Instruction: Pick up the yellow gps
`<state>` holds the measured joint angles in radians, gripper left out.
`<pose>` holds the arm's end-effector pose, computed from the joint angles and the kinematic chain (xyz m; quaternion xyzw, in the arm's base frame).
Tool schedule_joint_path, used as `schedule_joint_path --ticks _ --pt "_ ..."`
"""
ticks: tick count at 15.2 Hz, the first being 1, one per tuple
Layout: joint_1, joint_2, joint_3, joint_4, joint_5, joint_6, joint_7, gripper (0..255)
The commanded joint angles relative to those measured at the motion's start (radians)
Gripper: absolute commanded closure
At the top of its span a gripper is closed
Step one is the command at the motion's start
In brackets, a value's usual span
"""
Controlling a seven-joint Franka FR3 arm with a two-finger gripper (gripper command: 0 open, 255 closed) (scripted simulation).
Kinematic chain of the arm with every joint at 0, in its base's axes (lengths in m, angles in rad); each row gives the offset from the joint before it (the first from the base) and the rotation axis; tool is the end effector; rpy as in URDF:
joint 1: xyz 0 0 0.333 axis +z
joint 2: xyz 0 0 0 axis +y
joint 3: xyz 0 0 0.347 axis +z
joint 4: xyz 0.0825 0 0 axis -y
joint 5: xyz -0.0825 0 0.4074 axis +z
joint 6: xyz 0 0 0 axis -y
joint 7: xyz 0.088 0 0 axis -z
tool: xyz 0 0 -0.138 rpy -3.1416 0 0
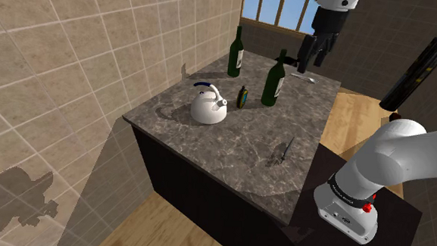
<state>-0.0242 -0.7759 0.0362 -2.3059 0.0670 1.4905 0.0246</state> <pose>0.3021 0.0169 0.5960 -0.9995 0.0097 0.0202 0.0205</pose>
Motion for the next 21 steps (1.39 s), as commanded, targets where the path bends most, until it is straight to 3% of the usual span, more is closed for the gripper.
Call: schedule_joint_path --ticks 1,11,16,21 --pt "0.0 0.0 0.0 0.0 0.0 0.0 0.0 0" --pt "-0.009 0.129 -0.097 -0.191 -0.02 0.449 -0.159 0" --pt "0.001 0.265 -0.15 -0.219 -0.001 0.675 -0.25 0" --pt "0.03 0.436 -0.211 -0.199 0.06 0.883 -0.366 0"
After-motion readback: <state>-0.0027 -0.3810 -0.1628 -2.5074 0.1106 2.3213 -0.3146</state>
